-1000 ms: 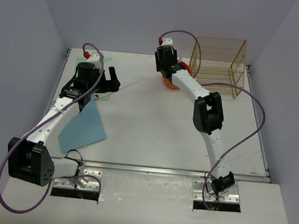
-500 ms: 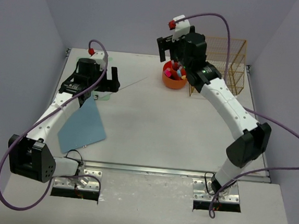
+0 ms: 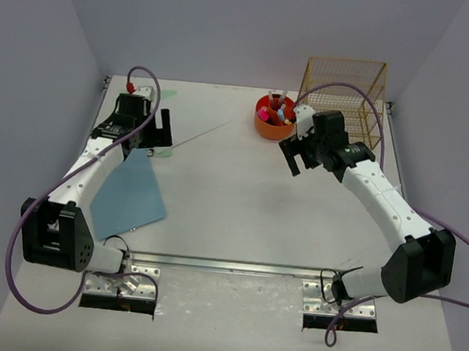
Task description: Organize the desk
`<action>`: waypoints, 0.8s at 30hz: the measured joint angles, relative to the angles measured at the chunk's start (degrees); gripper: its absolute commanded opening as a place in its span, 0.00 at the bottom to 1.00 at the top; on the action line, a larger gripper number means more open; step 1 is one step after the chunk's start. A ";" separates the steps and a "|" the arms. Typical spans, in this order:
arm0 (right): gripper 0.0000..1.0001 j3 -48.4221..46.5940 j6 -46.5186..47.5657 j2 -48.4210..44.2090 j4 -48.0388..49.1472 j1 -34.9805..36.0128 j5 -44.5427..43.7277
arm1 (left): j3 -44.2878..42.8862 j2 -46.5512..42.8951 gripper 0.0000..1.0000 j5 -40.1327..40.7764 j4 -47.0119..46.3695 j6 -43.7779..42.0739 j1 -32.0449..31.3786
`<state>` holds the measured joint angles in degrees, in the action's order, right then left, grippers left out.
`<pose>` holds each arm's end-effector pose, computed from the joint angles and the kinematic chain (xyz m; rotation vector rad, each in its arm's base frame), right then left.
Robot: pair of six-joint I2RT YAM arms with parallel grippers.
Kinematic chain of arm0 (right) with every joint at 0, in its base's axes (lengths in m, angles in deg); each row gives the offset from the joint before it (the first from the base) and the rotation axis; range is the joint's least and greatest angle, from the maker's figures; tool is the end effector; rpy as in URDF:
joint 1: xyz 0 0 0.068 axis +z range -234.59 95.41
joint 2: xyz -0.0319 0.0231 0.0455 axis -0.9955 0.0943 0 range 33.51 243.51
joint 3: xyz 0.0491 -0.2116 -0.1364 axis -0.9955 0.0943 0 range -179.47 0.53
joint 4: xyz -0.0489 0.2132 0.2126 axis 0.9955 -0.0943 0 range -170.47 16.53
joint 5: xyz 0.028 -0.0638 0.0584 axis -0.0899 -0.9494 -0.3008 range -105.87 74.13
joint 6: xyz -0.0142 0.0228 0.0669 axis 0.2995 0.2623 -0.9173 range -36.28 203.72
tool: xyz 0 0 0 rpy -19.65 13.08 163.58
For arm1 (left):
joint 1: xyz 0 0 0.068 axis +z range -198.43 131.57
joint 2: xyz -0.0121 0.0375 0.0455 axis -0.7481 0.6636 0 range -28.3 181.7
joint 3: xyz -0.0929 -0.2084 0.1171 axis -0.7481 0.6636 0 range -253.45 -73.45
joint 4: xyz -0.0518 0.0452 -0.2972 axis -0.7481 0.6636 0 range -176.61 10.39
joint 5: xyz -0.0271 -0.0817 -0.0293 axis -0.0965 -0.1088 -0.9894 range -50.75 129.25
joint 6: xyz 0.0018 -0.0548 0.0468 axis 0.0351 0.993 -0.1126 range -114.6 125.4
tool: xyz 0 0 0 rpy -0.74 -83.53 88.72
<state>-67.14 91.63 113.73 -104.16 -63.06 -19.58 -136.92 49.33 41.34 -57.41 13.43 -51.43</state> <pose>0.3479 0.1331 0.2608 -0.5589 2.2557 0.0444 0.3607 -0.0168 0.2500 -0.1204 2.3245 -0.0542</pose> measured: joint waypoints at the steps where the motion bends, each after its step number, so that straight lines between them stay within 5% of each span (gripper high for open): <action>1: 0.99 1.59 0.01 -0.59 -1.11 -0.14 0.43 | 0.00 0.22 0.92 -0.41 0.77 0.67 2.05; 6: 0.99 6.73 0.09 -5.19 -3.36 -0.34 4.13 | -0.74 2.93 0.98 -4.03 5.59 -3.81 11.47; 15: 0.99 9.62 -0.10 -6.14 -1.18 -0.34 8.42 | 1.23 4.95 0.85 -4.42 6.50 -17.20 10.66; 19: 0.99 9.83 -0.41 -5.36 -0.95 -0.34 9.39 | -2.20 10.78 0.75 -2.77 5.26 -15.81 10.44; 24: 0.99 10.44 -0.82 -5.33 0.39 -0.34 9.87 | -16.89 24.40 0.70 6.86 1.23 -5.27 7.89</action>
<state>-56.69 90.81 108.40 -103.77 -63.40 -9.71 -153.80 73.73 48.19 -56.18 8.15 -43.55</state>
